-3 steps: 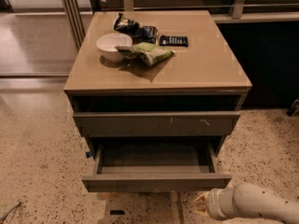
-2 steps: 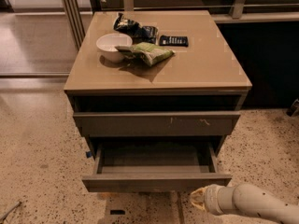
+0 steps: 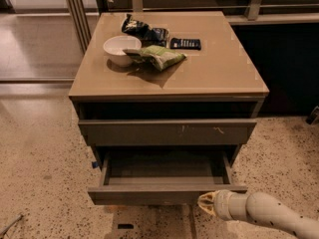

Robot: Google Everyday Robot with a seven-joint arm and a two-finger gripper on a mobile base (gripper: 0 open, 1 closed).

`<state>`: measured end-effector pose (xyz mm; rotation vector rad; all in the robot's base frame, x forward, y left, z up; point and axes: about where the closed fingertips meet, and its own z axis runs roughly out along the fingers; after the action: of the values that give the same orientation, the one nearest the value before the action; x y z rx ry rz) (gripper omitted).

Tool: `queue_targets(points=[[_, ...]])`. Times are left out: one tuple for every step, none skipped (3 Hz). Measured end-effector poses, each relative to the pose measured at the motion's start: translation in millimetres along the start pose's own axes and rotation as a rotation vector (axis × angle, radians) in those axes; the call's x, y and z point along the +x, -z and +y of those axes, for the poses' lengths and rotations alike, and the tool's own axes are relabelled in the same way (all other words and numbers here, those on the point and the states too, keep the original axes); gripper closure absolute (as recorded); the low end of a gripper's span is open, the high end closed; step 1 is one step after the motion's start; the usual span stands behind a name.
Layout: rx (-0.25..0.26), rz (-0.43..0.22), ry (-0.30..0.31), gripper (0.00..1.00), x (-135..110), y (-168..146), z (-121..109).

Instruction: Close middle drawer

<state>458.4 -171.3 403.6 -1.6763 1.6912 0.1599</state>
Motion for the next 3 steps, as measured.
queue_targets(points=[[0.028,-0.022,0.007,1.00,-0.9,-9.0,-14.6],[0.052,-0.035,0.010,1.00,-0.7,-15.5,-29.8],[0.068,-0.037,0.013,1.00,-0.9,-21.5,-47.5]])
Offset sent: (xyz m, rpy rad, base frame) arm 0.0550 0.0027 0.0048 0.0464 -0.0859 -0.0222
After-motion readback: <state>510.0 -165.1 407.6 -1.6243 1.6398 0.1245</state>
